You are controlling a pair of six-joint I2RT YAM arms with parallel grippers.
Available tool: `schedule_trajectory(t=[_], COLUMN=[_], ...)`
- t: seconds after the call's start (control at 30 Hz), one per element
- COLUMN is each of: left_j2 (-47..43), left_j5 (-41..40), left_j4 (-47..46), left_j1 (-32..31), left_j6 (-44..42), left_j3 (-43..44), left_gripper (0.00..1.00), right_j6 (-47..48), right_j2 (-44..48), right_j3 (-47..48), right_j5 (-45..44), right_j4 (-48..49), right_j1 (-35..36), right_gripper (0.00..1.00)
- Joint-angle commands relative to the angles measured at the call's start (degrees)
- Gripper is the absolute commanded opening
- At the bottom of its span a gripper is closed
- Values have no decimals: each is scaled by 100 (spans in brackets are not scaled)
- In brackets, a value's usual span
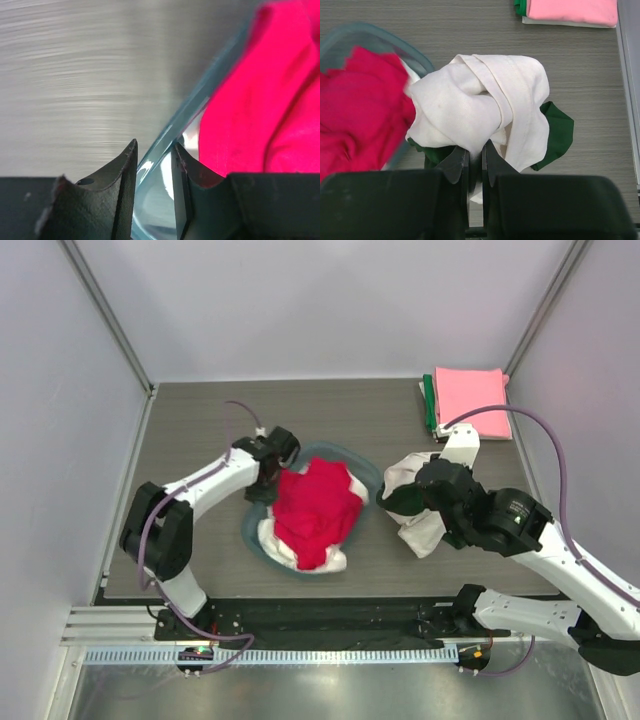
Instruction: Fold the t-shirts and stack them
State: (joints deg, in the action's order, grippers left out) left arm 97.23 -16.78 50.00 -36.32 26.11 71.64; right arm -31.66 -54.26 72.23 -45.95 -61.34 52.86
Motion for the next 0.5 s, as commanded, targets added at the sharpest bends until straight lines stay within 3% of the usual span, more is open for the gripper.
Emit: schedule_trajectory(t=[0.0, 0.2, 0.33, 0.47], left_j2=[156, 716, 1473, 2351], left_j5=[-1495, -2110, -2725, -2857], left_j4=[958, 1151, 1398, 1565], left_j1=[1062, 2329, 3059, 3613], left_j6=[149, 61, 219, 79], left_j3=[-36, 648, 1702, 3430], left_gripper=[0, 1, 5, 6], right_j6=[-138, -244, -332, -385], right_j2=[91, 12, -76, -146], right_j3=[-51, -244, -419, -744], right_j5=[-256, -2, 551, 999], right_j4=[175, 333, 482, 649], right_j1=[-21, -21, -21, -13], right_gripper=[1, 1, 1, 1])
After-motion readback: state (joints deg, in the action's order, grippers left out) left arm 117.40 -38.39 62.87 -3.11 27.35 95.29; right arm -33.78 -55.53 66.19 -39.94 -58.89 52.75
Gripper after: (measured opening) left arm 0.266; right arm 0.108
